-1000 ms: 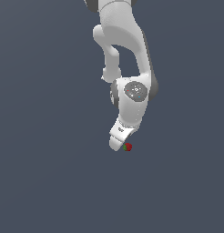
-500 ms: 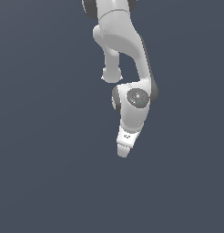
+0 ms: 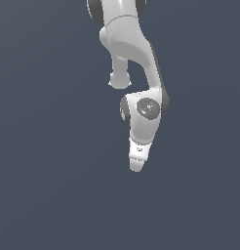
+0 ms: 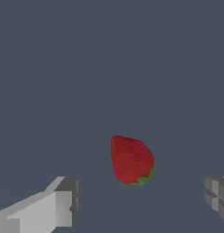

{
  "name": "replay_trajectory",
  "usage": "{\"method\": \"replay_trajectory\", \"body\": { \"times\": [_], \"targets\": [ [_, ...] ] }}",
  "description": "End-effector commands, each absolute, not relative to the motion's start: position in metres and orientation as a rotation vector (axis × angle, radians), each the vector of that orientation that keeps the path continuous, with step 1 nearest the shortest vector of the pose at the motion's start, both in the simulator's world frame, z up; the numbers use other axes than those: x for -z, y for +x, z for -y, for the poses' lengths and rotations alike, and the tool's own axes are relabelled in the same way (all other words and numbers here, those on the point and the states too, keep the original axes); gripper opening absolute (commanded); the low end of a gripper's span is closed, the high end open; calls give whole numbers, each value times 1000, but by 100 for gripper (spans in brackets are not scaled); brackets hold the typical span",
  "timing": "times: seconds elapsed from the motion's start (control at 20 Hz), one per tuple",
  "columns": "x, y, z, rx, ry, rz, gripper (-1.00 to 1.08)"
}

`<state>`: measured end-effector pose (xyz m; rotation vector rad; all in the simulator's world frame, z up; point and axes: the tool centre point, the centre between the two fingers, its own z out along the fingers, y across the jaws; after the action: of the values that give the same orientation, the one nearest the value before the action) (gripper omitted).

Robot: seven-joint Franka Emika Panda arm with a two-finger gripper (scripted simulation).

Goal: Pick up the object and move it to a goal position.

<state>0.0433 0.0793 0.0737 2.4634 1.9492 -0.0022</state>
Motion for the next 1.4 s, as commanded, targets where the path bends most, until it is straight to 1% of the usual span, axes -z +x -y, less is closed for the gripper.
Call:
{"method": "replay_trajectory", "body": {
  "times": [0.0,0.3,0.75,1.0,1.05,1.35],
  "targets": [
    [-73,44,-80,0,2448,-1968,100],
    [-69,44,-80,1,2450,-1967,100],
    [-29,43,-80,1,2445,-1972,100],
    [-23,44,-80,0,2445,-1972,100],
    [-23,44,-80,0,2445,-1972,-100],
    [-23,44,-80,0,2445,-1972,-100]
  ]
}}
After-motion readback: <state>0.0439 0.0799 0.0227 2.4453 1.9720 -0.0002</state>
